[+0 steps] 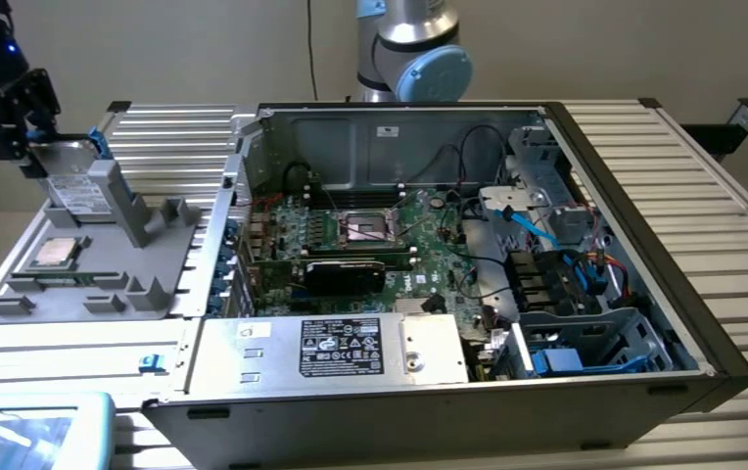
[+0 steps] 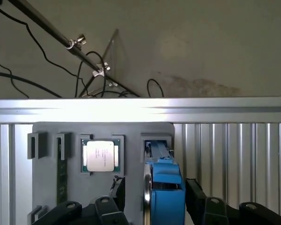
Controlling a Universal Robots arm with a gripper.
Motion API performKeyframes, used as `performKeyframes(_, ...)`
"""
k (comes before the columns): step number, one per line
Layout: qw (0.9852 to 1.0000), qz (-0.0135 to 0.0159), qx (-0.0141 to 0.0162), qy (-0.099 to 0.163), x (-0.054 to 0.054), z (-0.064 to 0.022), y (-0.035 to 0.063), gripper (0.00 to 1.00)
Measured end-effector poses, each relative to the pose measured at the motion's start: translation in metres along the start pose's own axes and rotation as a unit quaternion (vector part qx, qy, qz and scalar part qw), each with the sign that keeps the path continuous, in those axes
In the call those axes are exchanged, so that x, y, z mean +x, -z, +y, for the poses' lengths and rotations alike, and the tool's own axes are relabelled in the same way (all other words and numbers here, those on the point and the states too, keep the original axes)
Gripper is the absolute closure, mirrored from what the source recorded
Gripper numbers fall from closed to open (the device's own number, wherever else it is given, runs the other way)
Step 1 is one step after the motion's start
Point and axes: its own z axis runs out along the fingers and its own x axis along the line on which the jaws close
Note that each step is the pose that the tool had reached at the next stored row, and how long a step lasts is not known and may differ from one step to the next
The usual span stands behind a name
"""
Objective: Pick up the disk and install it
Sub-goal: 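Pick up the disk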
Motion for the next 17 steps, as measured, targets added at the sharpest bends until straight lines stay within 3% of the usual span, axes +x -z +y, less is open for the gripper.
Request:
performKeyframes(11,1.0,-0.0002,-0.0001,0.0,-0.0022,0.0001,-0.0053,0.37)
performKeyframes(13,1.0,-0.0003,-0.0001,-0.001,-0.0023,0.0001,-0.0058,0.39)
performKeyframes(14,1.0,-0.0003,0.0,-0.001,-0.0023,0.0001,-0.006,0.46)
performKeyframes(17,1.0,-0.0003,-0.0002,-0.007,-0.0023,0.0001,-0.0062,0.46)
